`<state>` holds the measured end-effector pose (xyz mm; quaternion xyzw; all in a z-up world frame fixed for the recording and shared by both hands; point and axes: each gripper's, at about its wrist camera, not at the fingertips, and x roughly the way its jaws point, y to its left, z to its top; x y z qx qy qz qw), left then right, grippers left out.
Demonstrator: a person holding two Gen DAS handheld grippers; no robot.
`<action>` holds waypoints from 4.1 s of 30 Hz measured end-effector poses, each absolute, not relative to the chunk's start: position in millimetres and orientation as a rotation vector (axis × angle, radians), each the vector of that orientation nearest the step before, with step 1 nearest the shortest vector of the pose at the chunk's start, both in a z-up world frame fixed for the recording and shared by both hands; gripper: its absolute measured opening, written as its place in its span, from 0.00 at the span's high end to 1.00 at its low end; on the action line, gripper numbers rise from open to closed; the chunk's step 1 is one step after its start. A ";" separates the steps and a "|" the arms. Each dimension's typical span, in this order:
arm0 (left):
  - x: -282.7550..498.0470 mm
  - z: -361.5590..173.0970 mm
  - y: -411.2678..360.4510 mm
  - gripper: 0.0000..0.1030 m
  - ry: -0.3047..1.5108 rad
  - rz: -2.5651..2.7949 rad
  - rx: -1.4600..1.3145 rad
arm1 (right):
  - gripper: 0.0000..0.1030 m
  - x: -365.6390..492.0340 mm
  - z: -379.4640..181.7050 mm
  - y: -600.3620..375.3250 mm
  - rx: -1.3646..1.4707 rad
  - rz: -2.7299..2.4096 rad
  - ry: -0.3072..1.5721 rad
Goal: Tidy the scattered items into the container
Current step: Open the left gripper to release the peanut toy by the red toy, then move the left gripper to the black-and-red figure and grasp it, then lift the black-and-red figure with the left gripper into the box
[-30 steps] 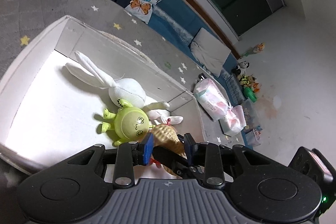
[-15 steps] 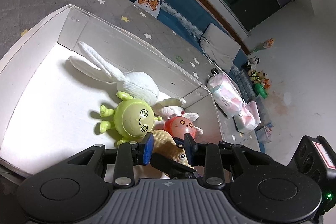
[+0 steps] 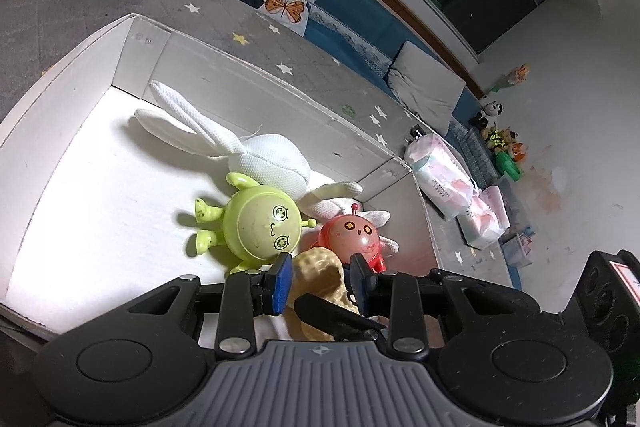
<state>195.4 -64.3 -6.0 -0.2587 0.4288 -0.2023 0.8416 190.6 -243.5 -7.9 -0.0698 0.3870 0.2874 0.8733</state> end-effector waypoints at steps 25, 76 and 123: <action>165.9 18.7 -64.6 0.67 0.820 -0.408 -0.461 | 0.63 153.4 8.9 -245.2 -0.037 0.561 0.720; 46.5 10.2 43.5 0.67 0.765 -0.260 -0.496 | 0.37 57.8 -6.7 -178.1 -0.012 0.618 0.697; 52.6 0.7 46.2 0.62 0.820 -0.316 -0.545 | 0.47 55.0 -17.3 -145.6 -0.057 0.703 0.747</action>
